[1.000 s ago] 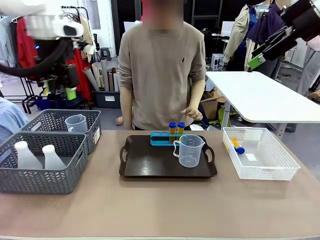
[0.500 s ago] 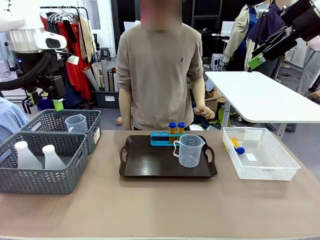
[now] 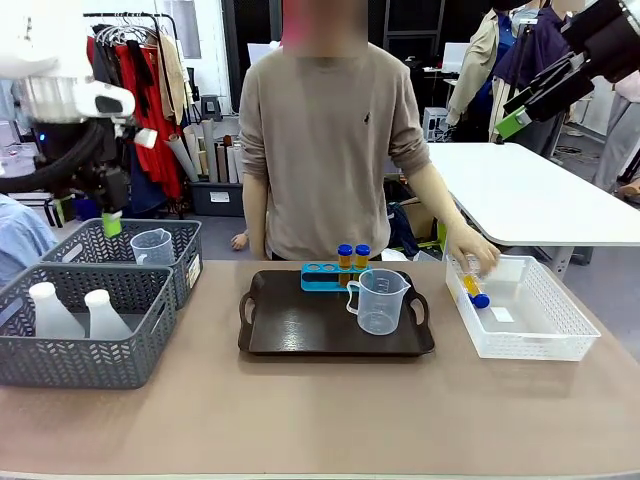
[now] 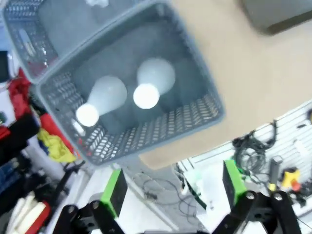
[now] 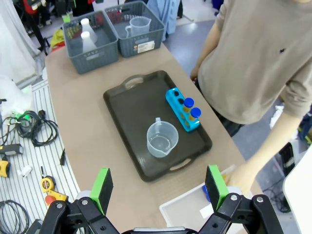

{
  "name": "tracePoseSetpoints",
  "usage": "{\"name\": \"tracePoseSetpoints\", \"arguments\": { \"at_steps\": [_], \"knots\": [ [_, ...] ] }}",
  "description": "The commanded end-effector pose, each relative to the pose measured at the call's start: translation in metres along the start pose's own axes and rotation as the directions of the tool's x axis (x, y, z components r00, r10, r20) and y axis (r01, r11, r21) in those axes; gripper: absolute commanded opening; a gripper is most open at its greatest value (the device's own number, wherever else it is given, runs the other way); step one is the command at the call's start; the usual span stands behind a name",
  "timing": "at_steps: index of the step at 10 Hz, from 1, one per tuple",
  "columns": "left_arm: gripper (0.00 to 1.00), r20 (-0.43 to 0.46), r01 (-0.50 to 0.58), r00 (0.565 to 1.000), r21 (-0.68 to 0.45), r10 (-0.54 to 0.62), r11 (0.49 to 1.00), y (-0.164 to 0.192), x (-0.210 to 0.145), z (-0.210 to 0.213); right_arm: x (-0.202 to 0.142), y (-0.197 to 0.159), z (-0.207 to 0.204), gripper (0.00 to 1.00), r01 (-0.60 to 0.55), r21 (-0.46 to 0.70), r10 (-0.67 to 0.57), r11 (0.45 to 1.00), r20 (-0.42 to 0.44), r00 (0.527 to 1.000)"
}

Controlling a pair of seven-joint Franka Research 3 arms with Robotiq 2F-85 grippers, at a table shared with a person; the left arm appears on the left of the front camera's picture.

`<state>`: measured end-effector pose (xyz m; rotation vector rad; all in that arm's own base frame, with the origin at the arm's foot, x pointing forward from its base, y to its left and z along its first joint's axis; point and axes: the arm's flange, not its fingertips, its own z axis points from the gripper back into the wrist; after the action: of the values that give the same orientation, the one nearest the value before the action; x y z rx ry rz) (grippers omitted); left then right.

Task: Prepare the laboratory tools.
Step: Pick up one Small flask and place it on the Handle tray.

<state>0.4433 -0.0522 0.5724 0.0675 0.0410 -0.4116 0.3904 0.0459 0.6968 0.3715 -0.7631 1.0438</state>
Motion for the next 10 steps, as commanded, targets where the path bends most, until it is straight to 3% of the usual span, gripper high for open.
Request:
{"name": "tracePoseSetpoints", "arguments": {
  "at_steps": [1,4,7,10],
  "knots": [
    [1.0,-0.006,-0.062,0.998,0.029,0.063,0.998,0.029,-0.021,-0.045,0.002,0.0,0.0,1.0,-0.003,0.014,0.002,1.0,0.025,1.0],
    [1.0,0.027,-0.165,0.986,0.074,0.163,0.984,0.064,-0.036,-0.088,0.002,0.0,0.0,1.0,-0.003,0.014,0.002,1.0,0.025,1.0],
    [1.0,0.071,-0.244,0.968,0.049,0.24,0.969,0.102,-0.048,-0.119,0.002,0.0,0.0,1.0,-0.003,0.014,0.002,1.0,0.025,1.0],
    [1.0,0.117,-0.3,0.949,0.032,0.294,0.953,0.129,-0.04,-0.141,0.002,0.0,0.0,1.0,-0.003,0.014,0.002,1.0,0.025,1.0]
  ]
}}
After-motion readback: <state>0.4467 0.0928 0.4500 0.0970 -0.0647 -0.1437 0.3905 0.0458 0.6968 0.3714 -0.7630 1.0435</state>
